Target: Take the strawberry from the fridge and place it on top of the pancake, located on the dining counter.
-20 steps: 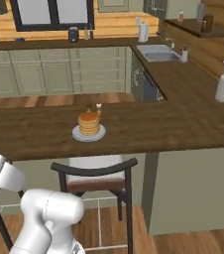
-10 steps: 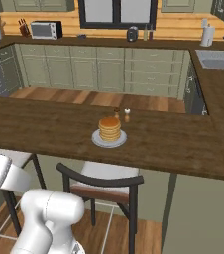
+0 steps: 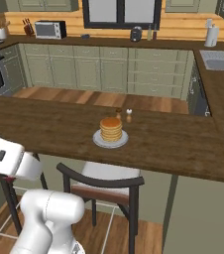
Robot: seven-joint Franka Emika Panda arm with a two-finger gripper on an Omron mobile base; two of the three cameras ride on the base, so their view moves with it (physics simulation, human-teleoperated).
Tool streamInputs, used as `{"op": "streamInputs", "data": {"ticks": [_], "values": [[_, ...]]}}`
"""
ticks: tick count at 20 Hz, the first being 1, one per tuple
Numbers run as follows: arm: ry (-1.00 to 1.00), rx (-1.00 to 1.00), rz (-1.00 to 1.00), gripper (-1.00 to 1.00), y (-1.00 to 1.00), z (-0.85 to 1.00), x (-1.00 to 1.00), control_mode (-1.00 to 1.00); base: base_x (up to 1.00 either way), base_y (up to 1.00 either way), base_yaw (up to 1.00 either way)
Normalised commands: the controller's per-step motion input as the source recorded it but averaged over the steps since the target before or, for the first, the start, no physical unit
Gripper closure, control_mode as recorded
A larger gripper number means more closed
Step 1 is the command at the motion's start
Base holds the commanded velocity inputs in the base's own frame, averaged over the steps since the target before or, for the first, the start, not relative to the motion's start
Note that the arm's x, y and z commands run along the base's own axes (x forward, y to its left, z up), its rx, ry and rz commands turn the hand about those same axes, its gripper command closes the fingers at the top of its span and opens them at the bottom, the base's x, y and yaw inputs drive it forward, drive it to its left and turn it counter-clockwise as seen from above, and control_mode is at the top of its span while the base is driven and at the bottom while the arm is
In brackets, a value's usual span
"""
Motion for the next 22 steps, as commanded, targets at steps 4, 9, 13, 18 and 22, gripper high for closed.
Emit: {"op": "streamInputs", "data": {"ticks": [4,9,13,18,22], "values": [[0.07,0.00,0.10,1.00,-0.11,0.45,0.84,-1.00,0.00,0.00,0.00],[0.05,0.00,0.10,1.00,-0.08,0.06,0.93,-1.00,0.00,0.00,0.00],[0.00,0.00,0.08,1.00,-0.06,0.00,0.94,-1.00,0.00,0.00,0.00],[-0.01,-0.03,0.02,1.00,-0.03,-0.14,0.81,-1.00,0.00,0.00,0.00],[0.00,-0.03,0.00,1.00,-0.02,-0.01,0.83,-1.00,0.00,0.00,0.00]]}}
